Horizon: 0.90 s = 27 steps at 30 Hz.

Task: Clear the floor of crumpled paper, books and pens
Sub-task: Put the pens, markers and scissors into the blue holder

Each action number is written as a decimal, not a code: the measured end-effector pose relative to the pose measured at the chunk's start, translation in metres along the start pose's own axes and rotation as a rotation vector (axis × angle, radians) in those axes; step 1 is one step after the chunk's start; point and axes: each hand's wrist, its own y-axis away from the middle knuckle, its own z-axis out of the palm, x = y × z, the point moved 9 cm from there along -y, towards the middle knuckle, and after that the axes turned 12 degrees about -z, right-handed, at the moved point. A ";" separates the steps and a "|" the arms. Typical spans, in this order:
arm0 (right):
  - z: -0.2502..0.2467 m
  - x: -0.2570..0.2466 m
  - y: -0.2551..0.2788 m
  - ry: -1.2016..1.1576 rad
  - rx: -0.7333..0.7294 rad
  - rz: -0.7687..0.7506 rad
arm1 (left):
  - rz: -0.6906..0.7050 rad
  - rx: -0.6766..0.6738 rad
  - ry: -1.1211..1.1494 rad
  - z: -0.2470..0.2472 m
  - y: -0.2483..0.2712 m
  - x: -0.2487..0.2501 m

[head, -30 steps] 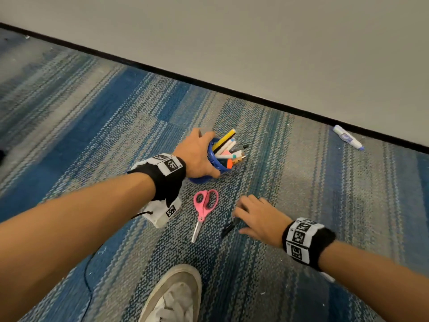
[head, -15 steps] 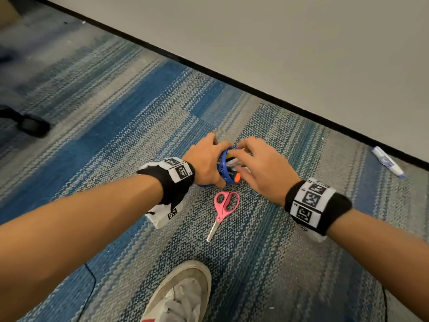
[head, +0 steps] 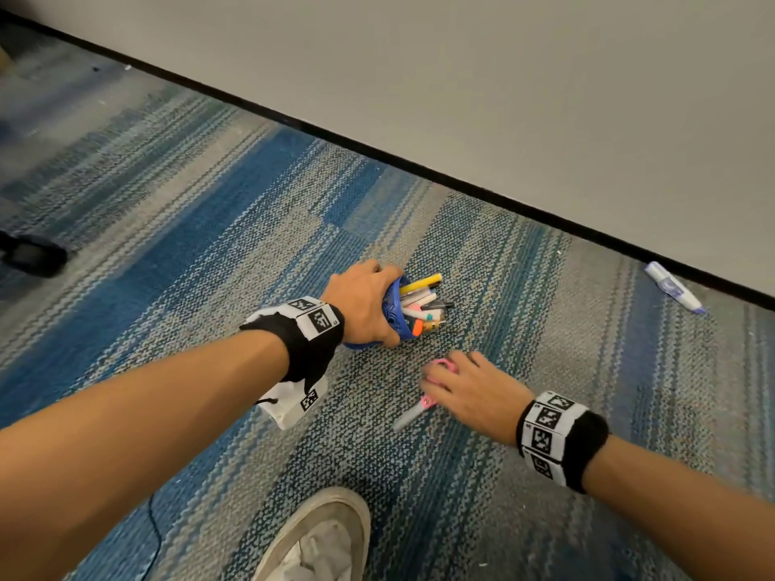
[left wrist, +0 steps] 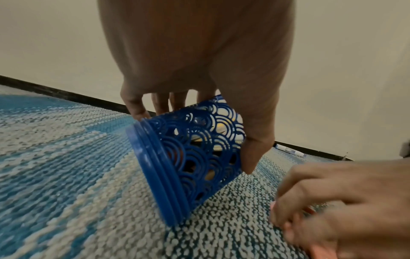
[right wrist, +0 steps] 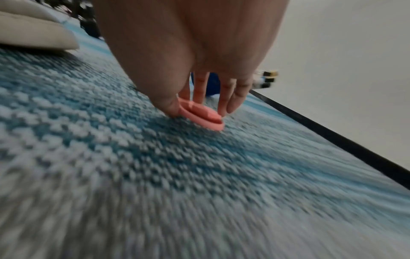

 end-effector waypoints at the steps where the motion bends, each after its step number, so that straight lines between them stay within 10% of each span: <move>1: 0.000 0.011 0.014 0.014 0.025 0.065 | 0.012 -0.005 -0.011 0.000 -0.002 0.005; 7: 0.013 0.089 0.139 -0.072 0.070 0.607 | 0.123 -0.001 -0.002 0.002 -0.020 0.062; 12: -0.024 0.116 0.224 -0.498 0.609 1.024 | 0.248 -0.017 -0.036 0.011 -0.028 0.144; 21: -0.058 0.133 0.221 -0.533 0.822 0.814 | 0.451 -0.017 0.169 0.033 -0.031 0.244; 27: -0.031 0.192 0.282 -0.356 0.956 1.203 | 0.318 0.050 0.273 0.028 -0.068 0.217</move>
